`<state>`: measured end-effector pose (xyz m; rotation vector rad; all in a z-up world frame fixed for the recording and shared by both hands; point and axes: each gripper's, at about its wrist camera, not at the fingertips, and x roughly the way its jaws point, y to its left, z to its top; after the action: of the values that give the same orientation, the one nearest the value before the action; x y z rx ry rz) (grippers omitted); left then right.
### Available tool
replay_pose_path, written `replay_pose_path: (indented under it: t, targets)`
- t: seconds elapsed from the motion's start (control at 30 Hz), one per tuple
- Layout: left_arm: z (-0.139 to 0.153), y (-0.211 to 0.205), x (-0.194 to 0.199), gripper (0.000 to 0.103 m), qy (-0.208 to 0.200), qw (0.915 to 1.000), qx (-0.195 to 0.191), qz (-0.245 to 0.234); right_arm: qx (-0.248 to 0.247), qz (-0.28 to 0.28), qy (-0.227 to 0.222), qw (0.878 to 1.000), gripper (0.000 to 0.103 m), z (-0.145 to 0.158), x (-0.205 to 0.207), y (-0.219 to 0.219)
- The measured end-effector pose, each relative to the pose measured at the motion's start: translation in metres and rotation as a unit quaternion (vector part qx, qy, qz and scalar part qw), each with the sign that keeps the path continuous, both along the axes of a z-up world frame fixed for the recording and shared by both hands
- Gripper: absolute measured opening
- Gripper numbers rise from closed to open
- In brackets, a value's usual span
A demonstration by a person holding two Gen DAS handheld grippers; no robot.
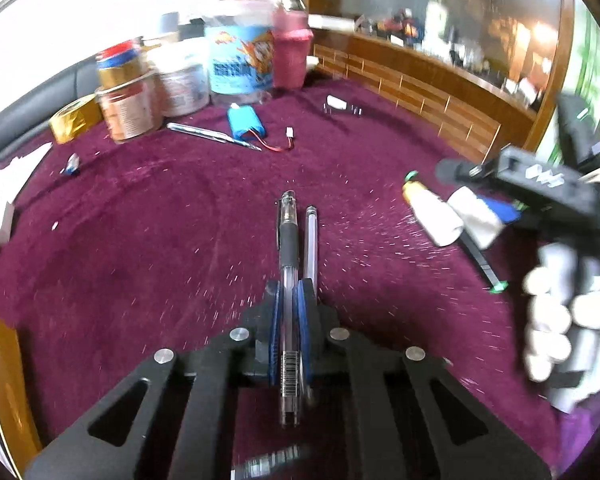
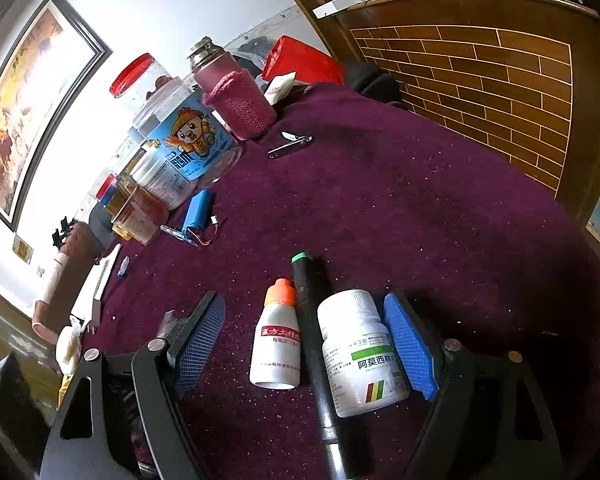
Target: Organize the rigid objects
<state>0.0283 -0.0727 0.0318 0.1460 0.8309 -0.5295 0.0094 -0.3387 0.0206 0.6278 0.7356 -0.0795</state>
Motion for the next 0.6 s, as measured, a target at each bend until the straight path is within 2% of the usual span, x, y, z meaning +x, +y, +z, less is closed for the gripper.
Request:
replay_pose_path:
  t: [0.17, 0.23, 0.37, 0.5, 0.57, 0.6]
  targets:
    - [0.026, 0.053, -0.039, 0.006, 0.004, 0.9949, -0.094, 0.036, -0.01, 0.001, -0.006, 1.0, 0.077, 0.002, -0.002, 0.002]
    - [0.032, 0.07, -0.054, 0.006, 0.0, 0.9921, -0.116, 0.047, -0.013, 0.0, -0.01, 1.0, 0.077, 0.003, -0.004, 0.002]
    - [0.035, 0.114, -0.087, 0.006, -0.005, 0.9809, -0.176, 0.083, -0.019, -0.017, -0.022, 0.999, 0.077, 0.005, -0.009, -0.003]
    - [0.031, 0.15, -0.105, 0.006, 0.009, 0.9744, -0.199, 0.104, -0.007, -0.045, -0.043, 0.998, 0.076, 0.012, -0.021, -0.014]
    - [0.033, 0.166, -0.114, 0.006, 0.004, 0.9723, -0.206, 0.11, 0.01, -0.022, -0.041, 0.999, 0.065, 0.015, -0.023, -0.012]
    - [0.035, 0.176, -0.119, 0.006, 0.0, 0.9712, -0.21, 0.113, 0.011, -0.008, -0.037, 0.999, 0.063, 0.017, -0.022, -0.007]
